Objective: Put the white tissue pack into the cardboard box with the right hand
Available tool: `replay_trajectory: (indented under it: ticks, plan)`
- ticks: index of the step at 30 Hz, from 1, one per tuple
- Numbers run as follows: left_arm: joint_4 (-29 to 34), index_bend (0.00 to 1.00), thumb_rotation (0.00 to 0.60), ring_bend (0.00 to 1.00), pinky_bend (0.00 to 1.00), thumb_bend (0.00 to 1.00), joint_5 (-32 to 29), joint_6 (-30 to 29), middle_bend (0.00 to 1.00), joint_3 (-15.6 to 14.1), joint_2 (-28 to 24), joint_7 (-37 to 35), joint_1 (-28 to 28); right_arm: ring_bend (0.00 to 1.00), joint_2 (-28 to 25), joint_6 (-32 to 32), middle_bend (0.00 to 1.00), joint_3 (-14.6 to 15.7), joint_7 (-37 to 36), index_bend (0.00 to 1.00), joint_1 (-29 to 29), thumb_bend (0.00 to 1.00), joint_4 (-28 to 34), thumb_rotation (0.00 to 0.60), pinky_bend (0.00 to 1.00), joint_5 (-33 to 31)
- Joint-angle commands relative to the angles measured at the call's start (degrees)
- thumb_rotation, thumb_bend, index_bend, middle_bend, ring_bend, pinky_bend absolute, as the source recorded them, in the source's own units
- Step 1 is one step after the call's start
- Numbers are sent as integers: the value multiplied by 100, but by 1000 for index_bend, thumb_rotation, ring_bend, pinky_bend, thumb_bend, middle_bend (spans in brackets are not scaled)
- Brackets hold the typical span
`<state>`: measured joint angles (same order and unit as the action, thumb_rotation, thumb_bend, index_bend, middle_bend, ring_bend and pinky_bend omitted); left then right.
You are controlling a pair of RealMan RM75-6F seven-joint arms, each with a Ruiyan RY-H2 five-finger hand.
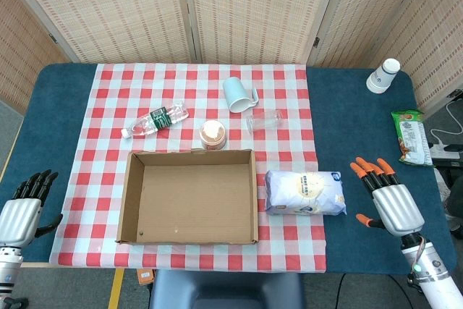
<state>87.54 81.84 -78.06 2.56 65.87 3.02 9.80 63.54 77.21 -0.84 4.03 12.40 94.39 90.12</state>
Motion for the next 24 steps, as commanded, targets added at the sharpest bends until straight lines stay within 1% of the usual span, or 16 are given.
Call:
replay_trajectory:
  ticks: [1,11,17,24]
  plan:
    - [-4,27,600,0,131,278,-7,14,0,1,5,9,7,0,-11,6,0,8,11,0,-9,0,-2,600,0,5]
    - [-37,27,600,0,131,279,-8,46,0,5,31,21,30,0,-153,168,0,37,-82,0,-97,0,146,600,0,101]
    - [-53,26,600,0,131,278,-18,47,0,-10,15,9,13,0,-137,192,0,37,-122,0,-121,0,112,600,0,102]
    - [-47,23,600,0,131,278,41,-144,0,40,49,-33,-29,0,-179,120,0,73,-93,0,-94,0,147,600,0,164]
